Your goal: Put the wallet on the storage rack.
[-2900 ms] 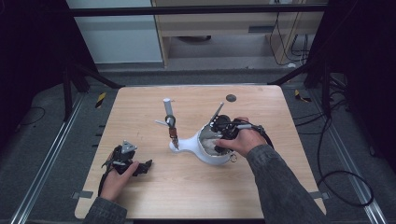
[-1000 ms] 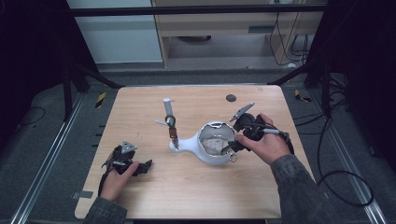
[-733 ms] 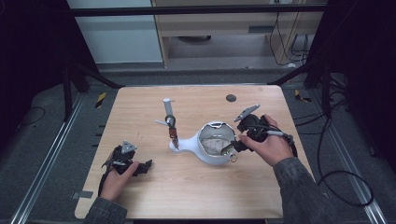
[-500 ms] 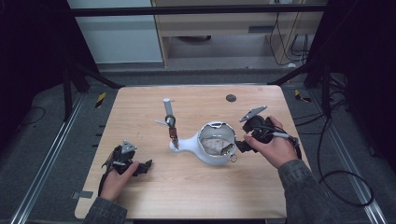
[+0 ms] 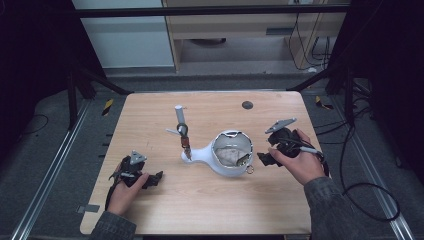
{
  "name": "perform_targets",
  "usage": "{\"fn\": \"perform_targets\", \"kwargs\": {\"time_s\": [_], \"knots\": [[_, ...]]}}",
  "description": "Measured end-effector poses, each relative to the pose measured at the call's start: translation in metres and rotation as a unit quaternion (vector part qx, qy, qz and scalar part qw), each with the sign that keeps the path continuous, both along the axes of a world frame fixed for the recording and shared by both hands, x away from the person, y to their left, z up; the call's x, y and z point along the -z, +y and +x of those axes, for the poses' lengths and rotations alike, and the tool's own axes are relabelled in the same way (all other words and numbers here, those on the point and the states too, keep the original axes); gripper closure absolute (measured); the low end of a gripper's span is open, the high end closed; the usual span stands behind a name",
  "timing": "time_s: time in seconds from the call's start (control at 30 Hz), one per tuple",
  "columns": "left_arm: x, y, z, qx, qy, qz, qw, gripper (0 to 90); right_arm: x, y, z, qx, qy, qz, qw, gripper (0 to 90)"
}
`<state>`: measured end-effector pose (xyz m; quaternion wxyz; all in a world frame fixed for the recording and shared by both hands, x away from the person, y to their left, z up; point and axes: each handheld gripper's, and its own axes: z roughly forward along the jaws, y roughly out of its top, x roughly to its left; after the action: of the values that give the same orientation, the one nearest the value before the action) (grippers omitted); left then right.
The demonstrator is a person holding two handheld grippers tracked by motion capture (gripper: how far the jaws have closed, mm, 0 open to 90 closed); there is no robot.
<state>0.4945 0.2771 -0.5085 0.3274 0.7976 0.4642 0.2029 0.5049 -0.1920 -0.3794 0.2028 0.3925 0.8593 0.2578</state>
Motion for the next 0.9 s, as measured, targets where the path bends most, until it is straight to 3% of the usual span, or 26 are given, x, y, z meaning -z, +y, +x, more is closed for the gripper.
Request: {"fn": "perform_targets", "kwargs": {"time_s": [0.57,0.9], "knots": [[0.000,0.000,0.000,0.000,0.000,0.000,1.0000,0.0,0.019,-0.019,-0.007,0.033,-0.016,0.033,0.9988,7.9],[0.000,0.000,-0.001,0.000,-0.001,0.000,1.0000,0.0,0.033,-0.032,-0.013,0.068,-0.039,0.067,0.9946,6.8]]}}
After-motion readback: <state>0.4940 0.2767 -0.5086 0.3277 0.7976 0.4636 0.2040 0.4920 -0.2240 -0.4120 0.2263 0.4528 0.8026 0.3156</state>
